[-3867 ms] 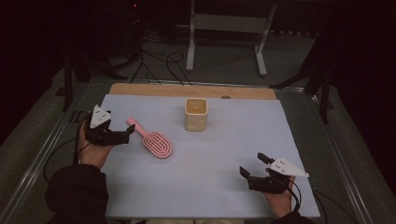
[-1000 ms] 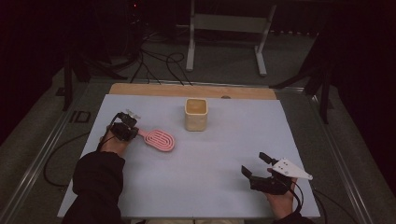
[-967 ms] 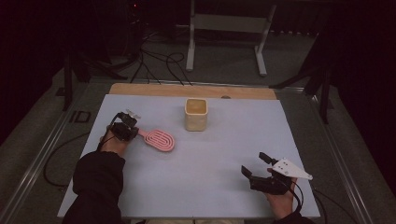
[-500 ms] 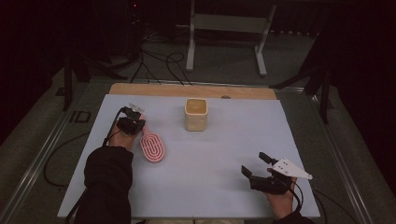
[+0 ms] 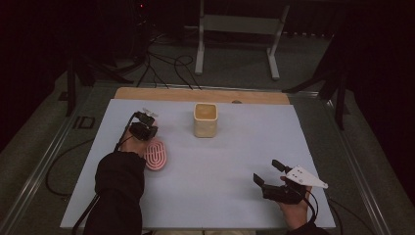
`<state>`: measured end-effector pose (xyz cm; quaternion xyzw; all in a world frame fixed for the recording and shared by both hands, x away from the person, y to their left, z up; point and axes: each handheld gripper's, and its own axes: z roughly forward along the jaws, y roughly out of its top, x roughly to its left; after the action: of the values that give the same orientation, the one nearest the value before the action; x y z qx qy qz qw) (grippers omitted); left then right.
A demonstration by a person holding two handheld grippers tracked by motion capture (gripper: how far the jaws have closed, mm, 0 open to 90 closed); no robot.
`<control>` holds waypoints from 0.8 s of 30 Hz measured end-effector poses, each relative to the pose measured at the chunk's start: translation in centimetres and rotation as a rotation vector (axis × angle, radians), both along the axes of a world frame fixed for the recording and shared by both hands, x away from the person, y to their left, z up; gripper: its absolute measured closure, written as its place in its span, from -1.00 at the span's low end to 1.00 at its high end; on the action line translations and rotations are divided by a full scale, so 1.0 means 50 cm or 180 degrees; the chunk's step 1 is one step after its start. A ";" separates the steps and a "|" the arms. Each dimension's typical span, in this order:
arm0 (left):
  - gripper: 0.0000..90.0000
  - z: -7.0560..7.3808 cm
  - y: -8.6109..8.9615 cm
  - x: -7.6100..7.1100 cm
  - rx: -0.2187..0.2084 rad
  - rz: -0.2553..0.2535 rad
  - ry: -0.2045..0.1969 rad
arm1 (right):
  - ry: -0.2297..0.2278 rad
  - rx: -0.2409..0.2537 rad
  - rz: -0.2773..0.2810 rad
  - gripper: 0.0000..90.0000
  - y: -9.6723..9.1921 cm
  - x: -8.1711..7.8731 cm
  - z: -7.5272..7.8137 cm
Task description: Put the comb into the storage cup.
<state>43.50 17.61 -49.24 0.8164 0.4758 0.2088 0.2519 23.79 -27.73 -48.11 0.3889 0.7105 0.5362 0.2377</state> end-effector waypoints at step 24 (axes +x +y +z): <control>0.99 0.004 0.057 -0.037 0.0191 0.0003 0.0148 | -0.0012 0.0003 -0.0030 -0.75 -0.004 -0.002 0.002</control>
<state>41.67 20.47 -49.02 0.8280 0.4755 0.2040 0.2161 23.70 -27.93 -48.00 0.3914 0.7078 0.5362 0.2414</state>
